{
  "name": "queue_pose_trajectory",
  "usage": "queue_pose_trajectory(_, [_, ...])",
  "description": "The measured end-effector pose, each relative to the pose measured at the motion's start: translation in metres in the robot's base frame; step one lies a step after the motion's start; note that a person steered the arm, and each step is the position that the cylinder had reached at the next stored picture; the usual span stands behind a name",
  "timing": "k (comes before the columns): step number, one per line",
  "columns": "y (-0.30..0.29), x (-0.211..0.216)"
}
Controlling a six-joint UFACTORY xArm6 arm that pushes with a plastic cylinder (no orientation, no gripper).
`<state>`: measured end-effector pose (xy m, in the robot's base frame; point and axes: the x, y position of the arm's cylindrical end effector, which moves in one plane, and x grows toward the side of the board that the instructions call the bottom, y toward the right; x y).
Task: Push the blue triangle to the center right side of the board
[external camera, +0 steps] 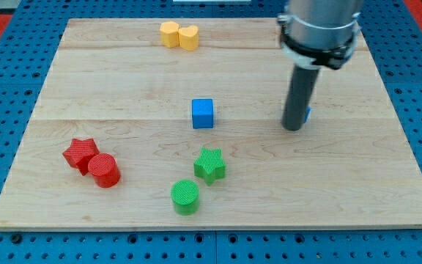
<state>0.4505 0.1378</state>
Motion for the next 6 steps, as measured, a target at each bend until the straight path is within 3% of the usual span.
queue_pose_trajectory(1, [0.027,-0.032])
queue_pose_trajectory(5, [0.034,-0.024])
queue_pose_trajectory(6, [0.008,-0.01])
